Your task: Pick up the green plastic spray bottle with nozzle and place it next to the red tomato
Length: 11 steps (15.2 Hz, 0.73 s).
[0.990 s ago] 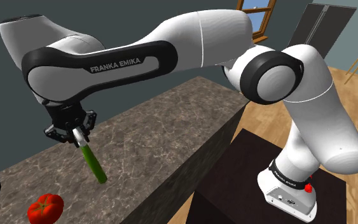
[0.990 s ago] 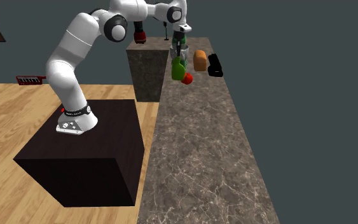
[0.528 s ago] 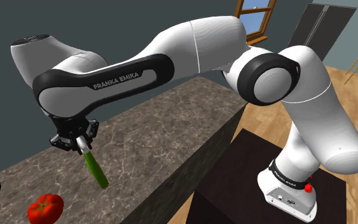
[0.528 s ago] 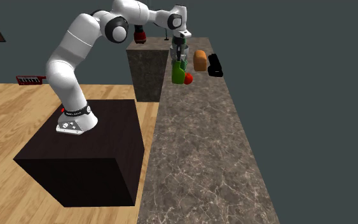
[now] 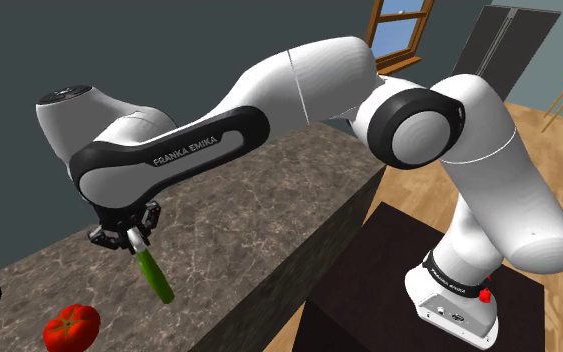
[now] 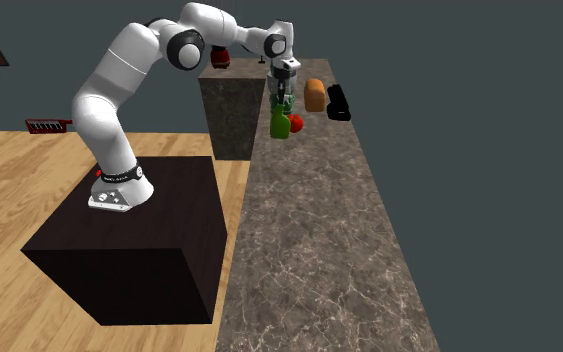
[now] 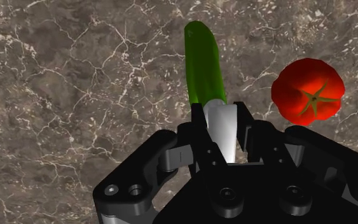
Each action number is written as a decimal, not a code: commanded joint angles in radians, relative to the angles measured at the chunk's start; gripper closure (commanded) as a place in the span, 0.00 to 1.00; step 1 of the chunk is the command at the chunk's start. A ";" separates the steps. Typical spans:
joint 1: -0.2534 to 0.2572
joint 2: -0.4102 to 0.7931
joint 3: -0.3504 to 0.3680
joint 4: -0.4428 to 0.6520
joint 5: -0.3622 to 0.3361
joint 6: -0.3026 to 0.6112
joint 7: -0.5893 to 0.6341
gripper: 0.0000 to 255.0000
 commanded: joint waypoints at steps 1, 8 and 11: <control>0.000 0.009 -0.001 -0.013 -0.002 0.022 0.001 1.00; 0.001 0.048 -0.007 -0.043 -0.009 0.091 0.005 1.00; 0.001 0.048 -0.007 -0.043 -0.009 0.091 0.005 1.00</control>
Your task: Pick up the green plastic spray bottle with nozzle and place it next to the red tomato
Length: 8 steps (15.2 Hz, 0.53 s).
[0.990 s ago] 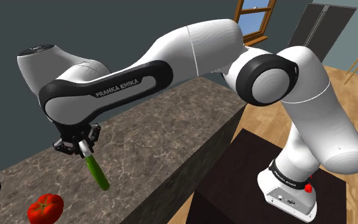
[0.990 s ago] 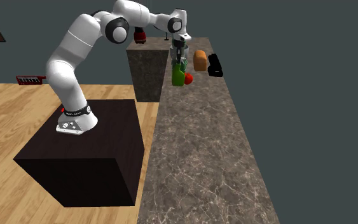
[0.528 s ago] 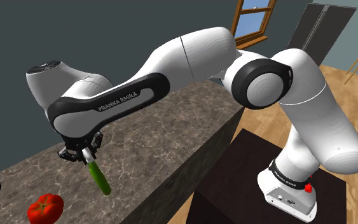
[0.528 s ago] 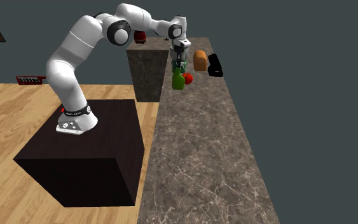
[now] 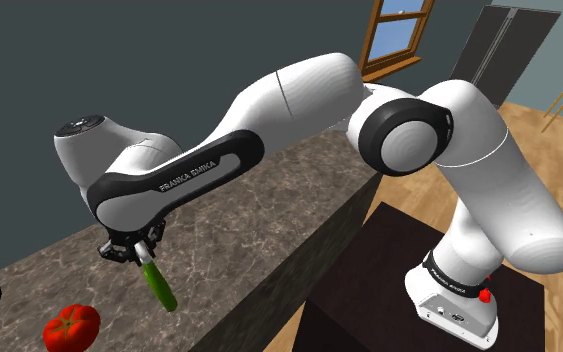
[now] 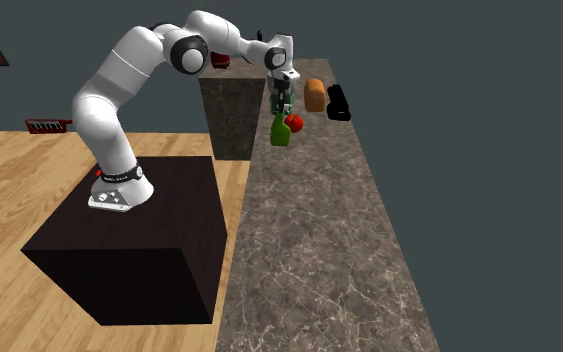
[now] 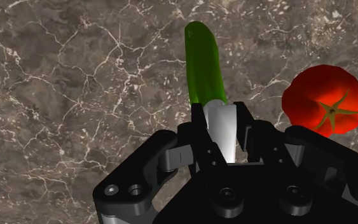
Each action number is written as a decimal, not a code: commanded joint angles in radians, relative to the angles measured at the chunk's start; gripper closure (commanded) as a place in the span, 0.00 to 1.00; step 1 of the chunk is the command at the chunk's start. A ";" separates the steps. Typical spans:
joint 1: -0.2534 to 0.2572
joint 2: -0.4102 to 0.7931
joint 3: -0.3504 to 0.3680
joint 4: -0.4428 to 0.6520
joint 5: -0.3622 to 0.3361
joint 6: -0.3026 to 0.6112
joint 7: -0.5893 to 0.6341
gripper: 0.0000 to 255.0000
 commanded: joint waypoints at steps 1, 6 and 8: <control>0.000 0.000 0.000 0.000 0.000 0.001 0.000 1.00; 0.000 0.000 0.000 0.000 0.000 0.001 0.000 0.00; 0.000 0.000 0.000 0.000 0.000 0.001 0.000 0.00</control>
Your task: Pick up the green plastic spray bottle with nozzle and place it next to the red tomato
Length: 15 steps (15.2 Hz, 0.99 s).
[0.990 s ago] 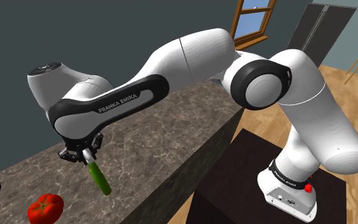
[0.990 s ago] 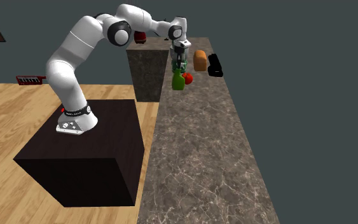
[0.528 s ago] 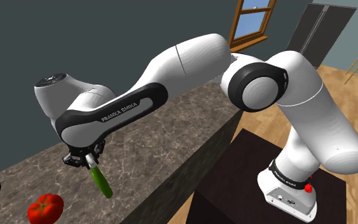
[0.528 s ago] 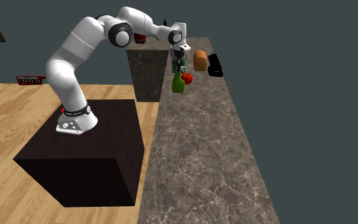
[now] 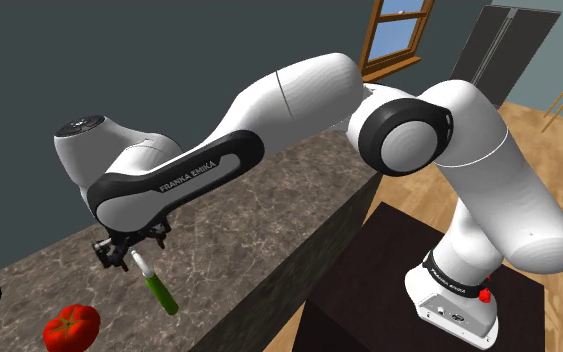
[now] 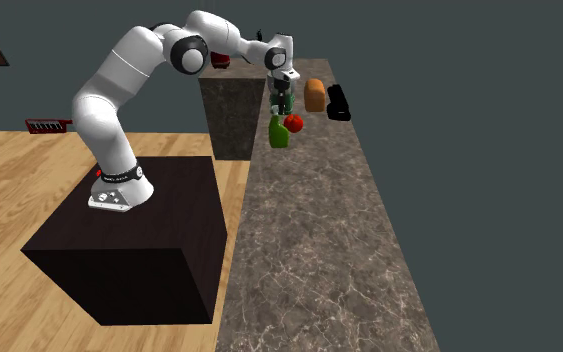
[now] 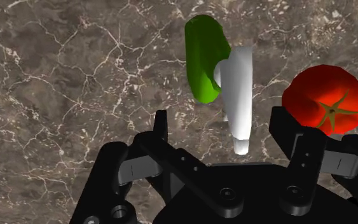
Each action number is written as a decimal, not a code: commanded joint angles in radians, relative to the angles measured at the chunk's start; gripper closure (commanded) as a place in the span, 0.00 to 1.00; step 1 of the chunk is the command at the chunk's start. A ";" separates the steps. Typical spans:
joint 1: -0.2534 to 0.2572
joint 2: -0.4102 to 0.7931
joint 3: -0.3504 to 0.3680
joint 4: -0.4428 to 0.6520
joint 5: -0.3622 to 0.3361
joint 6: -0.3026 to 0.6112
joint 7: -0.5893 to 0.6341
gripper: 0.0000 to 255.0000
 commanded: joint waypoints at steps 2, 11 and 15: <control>0.000 0.000 0.000 0.000 0.000 0.000 0.000 0.00; -0.001 -0.045 0.007 0.051 0.009 -0.096 -0.006 0.00; -0.001 -0.045 0.007 0.051 0.009 -0.096 -0.006 0.00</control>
